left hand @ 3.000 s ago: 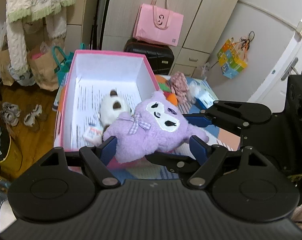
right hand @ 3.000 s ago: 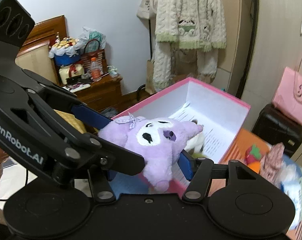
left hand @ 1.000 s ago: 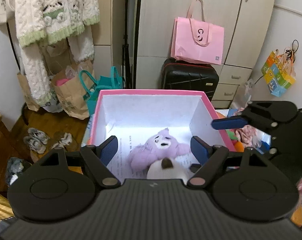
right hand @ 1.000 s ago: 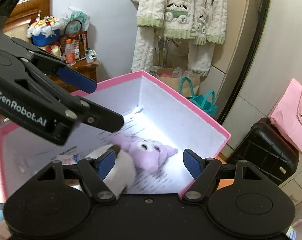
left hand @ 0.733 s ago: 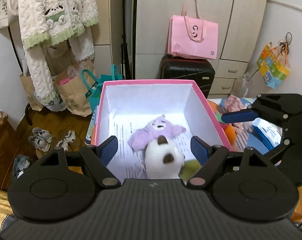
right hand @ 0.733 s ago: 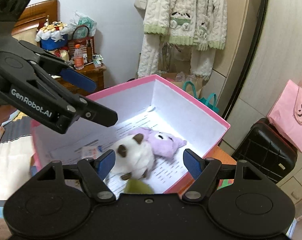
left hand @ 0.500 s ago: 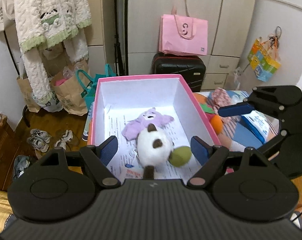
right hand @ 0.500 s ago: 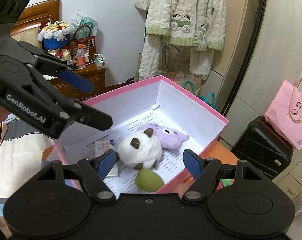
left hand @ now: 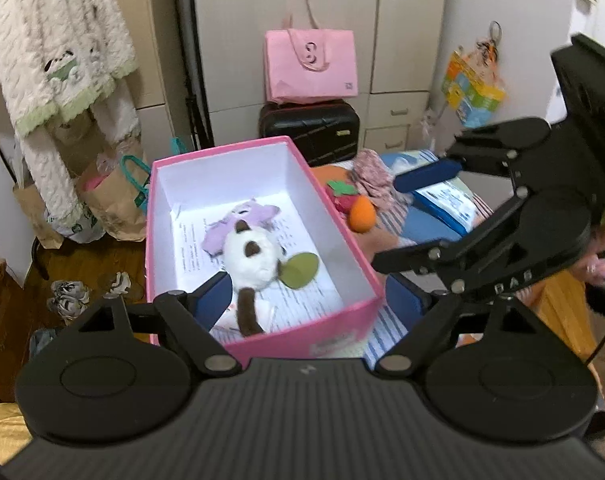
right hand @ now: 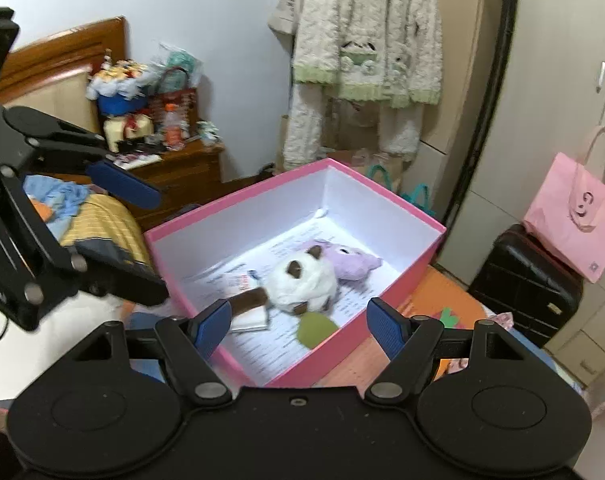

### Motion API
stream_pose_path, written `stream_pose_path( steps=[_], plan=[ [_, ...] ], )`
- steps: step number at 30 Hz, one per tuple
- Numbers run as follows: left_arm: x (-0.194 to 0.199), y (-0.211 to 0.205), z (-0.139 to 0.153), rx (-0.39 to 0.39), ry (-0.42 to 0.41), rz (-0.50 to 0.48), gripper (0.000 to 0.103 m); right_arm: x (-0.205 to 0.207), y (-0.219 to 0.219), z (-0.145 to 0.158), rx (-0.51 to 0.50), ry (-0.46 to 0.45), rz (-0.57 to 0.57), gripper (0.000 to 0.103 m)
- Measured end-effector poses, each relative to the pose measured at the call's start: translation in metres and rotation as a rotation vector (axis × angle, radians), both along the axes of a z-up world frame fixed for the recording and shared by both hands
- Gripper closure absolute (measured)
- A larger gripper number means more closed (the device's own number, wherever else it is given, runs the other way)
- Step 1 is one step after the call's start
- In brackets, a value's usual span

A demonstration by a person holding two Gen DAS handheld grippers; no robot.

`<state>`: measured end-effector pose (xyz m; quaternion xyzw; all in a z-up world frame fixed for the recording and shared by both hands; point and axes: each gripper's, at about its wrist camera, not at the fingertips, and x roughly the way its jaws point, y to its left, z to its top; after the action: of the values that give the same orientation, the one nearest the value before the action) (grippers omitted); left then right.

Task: Organize soft objects
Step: 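Withdraw the left gripper from the box back over the bed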

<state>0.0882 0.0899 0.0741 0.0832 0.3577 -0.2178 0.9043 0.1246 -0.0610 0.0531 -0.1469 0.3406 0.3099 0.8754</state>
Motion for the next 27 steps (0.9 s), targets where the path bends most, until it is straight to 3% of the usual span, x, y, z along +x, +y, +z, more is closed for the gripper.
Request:
stream_pose_path(
  steps=[9,17,23,27],
  plan=[
    [-0.044,-0.026,0.000,0.031,-0.021,-0.090,0.011,-0.042,-0.038,0.003,0.021,-0.017,-0.031,0.024],
    [-0.060,-0.054,-0.018,0.027,0.046,-0.187,0.010,-0.087,-0.106,-0.017,0.107,-0.010,-0.117,0.024],
    [-0.049,-0.069,-0.020,-0.040,0.059,-0.126,0.007,-0.116,-0.137,-0.025,0.121,-0.051,-0.124,0.024],
    [-0.041,-0.084,-0.025,-0.027,0.038,-0.116,0.002,-0.125,-0.149,-0.032,0.099,-0.094,-0.135,0.024]
  ],
)
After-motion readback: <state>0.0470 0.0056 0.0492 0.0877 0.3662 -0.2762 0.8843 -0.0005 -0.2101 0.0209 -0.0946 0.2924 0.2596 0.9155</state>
